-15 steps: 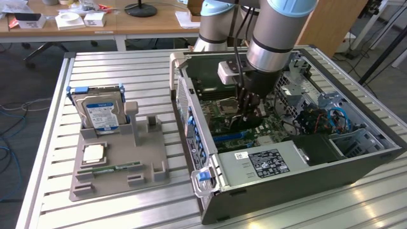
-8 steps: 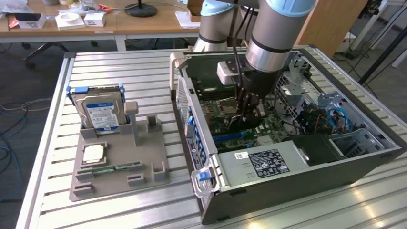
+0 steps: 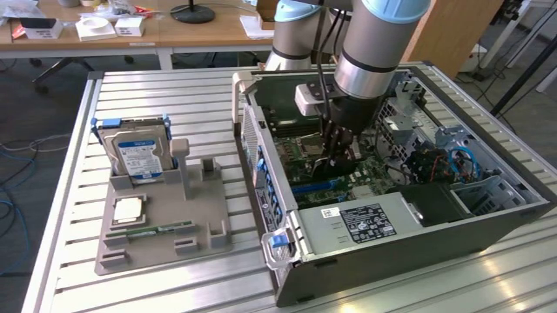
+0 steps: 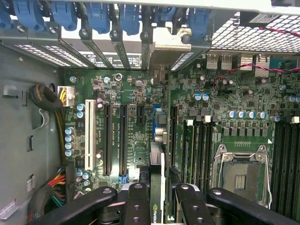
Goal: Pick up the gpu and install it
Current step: 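Insert the gpu into the slot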
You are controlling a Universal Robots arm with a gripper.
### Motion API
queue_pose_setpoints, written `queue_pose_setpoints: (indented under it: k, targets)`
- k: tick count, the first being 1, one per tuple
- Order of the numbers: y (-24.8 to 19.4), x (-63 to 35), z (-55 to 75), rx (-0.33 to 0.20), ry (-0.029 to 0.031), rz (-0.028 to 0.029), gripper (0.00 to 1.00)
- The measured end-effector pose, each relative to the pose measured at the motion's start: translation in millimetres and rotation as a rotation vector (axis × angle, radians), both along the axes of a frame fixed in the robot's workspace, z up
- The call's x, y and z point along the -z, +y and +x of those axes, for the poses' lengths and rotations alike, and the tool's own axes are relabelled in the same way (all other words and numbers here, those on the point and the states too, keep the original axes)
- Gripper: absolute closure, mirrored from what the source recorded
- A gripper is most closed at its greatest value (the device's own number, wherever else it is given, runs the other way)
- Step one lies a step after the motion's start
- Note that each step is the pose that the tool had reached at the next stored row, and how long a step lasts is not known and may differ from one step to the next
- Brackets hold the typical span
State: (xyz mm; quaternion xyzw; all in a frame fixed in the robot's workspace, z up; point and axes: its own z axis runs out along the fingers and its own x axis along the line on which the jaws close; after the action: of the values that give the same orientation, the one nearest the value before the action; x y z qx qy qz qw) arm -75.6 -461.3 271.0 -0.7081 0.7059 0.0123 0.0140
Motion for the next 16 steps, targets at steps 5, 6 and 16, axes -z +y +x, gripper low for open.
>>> queue_pose_setpoints:
  k: [5, 6, 16]
  targets:
    - [-1.5, 0.0, -0.2, 0.000, 0.0000, 0.0000, 0.74]
    - [-1.7, 0.0, -0.2, 0.000, 0.0000, 0.0001, 0.74]
    - [-2.1, 0.0, -2.5, 0.000, 0.0000, 0.0001, 0.74]
